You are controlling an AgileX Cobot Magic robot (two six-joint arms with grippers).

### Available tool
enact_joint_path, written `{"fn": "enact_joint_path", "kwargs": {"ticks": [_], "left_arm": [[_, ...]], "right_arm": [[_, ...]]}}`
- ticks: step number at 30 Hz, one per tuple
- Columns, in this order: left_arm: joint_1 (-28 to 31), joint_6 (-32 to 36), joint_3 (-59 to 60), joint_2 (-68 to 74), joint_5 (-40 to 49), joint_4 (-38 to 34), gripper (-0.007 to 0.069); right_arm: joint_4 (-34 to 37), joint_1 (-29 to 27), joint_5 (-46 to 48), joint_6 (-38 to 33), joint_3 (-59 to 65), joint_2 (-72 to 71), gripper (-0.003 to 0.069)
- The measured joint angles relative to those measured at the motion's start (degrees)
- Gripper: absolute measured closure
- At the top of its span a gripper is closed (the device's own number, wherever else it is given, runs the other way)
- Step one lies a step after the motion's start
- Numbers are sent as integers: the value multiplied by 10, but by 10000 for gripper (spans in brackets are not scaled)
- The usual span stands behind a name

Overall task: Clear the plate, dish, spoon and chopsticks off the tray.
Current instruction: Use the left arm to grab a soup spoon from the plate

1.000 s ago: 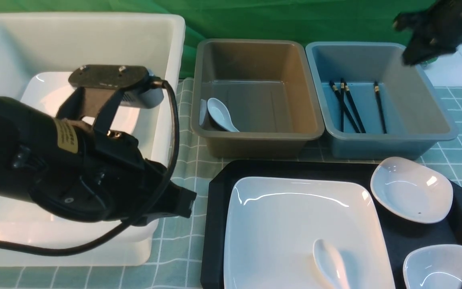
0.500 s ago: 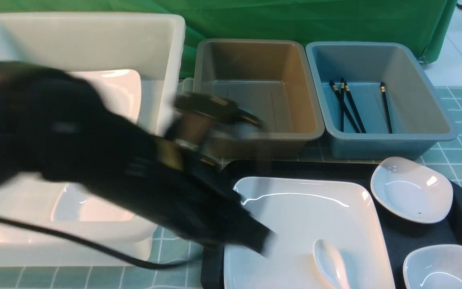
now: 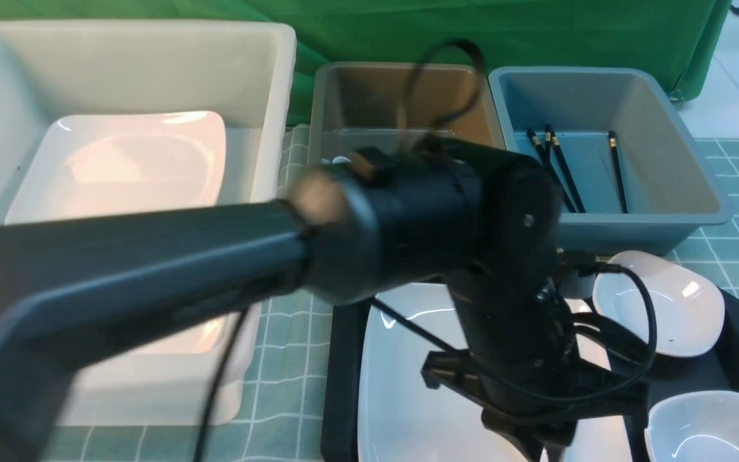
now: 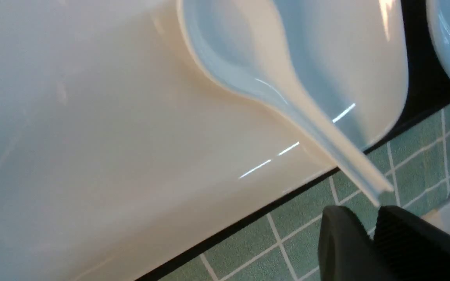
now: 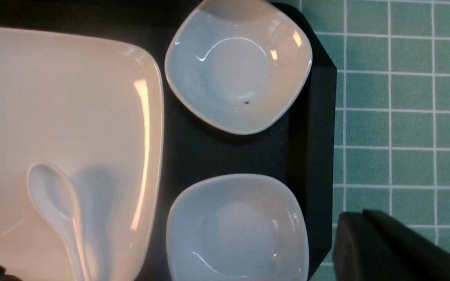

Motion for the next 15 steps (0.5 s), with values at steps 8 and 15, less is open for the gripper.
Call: {"fn": "enact_joint_path", "kwargs": {"ticks": [8,15], "left_arm": [[0,-32,-25,44,-9,-21,244],[0,-37,-30,69,-24,-47,118]], "right_arm": [[0,0,-7,-1,0,0,642],[0,0,-9,-1,0,0,642]]}}
